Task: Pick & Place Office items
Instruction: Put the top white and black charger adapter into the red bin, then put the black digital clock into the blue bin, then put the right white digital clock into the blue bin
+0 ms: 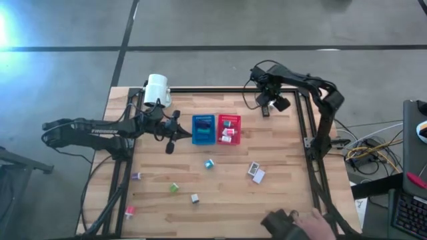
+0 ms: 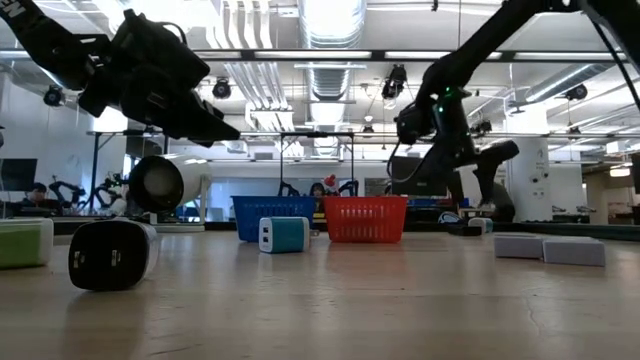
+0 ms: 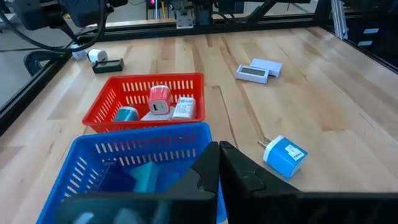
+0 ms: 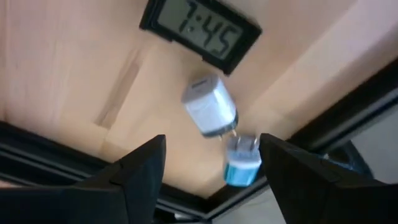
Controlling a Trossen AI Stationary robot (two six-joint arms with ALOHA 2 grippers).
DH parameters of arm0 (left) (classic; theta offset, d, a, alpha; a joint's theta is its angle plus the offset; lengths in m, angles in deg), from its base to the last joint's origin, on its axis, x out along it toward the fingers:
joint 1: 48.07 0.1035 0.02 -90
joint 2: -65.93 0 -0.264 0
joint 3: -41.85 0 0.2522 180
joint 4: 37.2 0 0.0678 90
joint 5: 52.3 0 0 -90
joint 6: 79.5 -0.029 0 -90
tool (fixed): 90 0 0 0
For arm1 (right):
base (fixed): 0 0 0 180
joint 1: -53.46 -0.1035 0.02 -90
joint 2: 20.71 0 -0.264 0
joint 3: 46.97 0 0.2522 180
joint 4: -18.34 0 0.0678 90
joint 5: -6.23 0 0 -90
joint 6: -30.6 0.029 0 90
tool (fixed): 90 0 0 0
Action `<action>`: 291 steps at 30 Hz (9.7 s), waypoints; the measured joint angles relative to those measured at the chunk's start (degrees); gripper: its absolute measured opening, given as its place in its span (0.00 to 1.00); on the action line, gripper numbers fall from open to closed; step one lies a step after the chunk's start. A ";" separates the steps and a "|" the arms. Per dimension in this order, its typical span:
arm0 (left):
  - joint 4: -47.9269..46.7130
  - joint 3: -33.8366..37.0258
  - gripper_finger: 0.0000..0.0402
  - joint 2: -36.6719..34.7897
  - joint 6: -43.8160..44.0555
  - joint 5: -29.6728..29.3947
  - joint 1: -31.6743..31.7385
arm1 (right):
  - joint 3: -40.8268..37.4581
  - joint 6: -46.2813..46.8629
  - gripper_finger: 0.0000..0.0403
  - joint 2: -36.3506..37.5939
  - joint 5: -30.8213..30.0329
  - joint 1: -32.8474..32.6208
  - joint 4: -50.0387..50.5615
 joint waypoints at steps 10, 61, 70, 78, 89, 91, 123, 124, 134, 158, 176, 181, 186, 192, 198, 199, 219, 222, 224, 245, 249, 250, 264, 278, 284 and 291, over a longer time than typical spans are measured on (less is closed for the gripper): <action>-1.14 0.00 0.02 -0.02 1.09 -0.11 -0.02 | -0.88 -0.23 0.59 -4.07 1.38 0.34 -0.29; 3.87 -0.11 0.02 -0.16 4.94 0.02 0.00 | -1.68 34.31 0.29 23.95 19.73 -15.00 -10.72; 8.14 -0.17 0.02 -0.37 8.41 0.00 0.00 | -0.72 44.63 0.29 21.32 10.01 -29.05 -14.22; 8.86 -0.17 0.02 -1.93 12.26 -0.02 -0.01 | -0.85 50.43 0.29 8.20 5.57 -35.58 -16.88; 8.81 -0.17 0.02 -2.21 12.96 -0.06 -0.04 | 0.28 51.49 0.30 2.54 6.36 -36.35 -17.47; 8.81 -0.17 0.02 -2.21 12.96 -0.06 -0.04 | 0.33 51.50 0.37 3.19 8.22 -36.33 -17.35; 7.90 -0.07 0.02 -2.19 12.96 -0.04 -0.04 | -36.45 65.65 0.43 51.98 28.25 -23.21 -64.25; 7.90 -0.07 0.02 -2.19 12.94 -0.04 -0.04 | -38.89 65.68 0.41 53.29 28.38 -23.23 -65.38; 8.81 -0.07 0.02 -2.19 12.09 -0.04 -0.04 | -52.38 72.66 0.08 57.91 33.36 -13.05 -68.69; 5.43 -0.04 0.02 -2.16 9.50 -0.04 -0.02 | -3.61 41.84 0.47 10.62 12.28 -0.63 -0.84; -0.51 0.00 0.02 -2.14 7.33 -0.06 -0.04 | 1.84 35.44 0.92 -8.28 14.31 0.81 -0.29; -1.20 0.00 0.02 -2.14 7.37 -0.07 -0.04 | -0.25 35.88 0.92 -9.46 14.43 0.39 -2.93; -1.21 0.00 0.02 -2.14 7.45 -0.07 -0.07 | -2.56 36.94 0.91 -9.94 13.32 -0.05 -6.49; -1.15 0.00 0.02 -2.14 7.50 -0.07 -0.07 | -4.17 41.28 0.72 -9.62 12.29 -1.03 -9.28; -1.13 0.00 0.02 -2.14 7.51 -0.07 -0.11 | -4.52 49.26 0.69 -8.22 15.32 -1.38 -10.08; -1.13 0.00 0.02 -2.14 7.52 -0.07 -0.11 | -4.63 50.65 0.69 -7.42 16.07 -1.39 -10.34; -1.11 0.00 0.02 -2.16 8.20 0.00 -0.22 | -35.77 68.70 0.69 46.74 48.12 -8.78 -62.76; -0.60 0.00 0.02 -2.16 8.20 0.00 -0.22 | -43.37 71.33 0.69 52.39 48.71 -9.74 -69.07; -0.17 -0.02 0.02 -2.16 8.20 0.00 -0.22 | -48.23 73.38 0.69 55.07 48.00 -10.12 -73.08; 2.72 -0.04 0.02 -12.72 8.93 -0.01 -0.22 | -27.39 69.21 0.69 30.35 22.98 -33.81 -65.06; -0.09 -0.01 0.02 -15.30 9.04 0.79 -0.26 | -13.95 67.52 0.69 16.74 20.38 -37.04 -56.18; -0.72 0.00 0.02 -15.75 8.99 1.27 -0.28 | -10.82 67.23 0.69 13.44 18.64 -37.32 -53.95; -5.60 0.07 0.02 -20.22 7.74 3.07 -0.33 | 21.31 64.78 0.69 -14.50 18.28 -36.98 -32.13; -5.83 0.07 0.02 -20.70 7.50 3.02 -0.33 | 24.90 66.71 0.91 -13.43 22.90 -35.81 -25.04; -5.79 0.07 0.02 -20.81 7.52 3.02 -0.32 | 24.33 68.85 0.86 -9.73 22.18 -36.24 -23.07; -6.69 0.07 0.02 -20.83 7.56 3.04 -0.33 | 12.05 66.24 0.77 11.23 17.97 -42.71 -29.68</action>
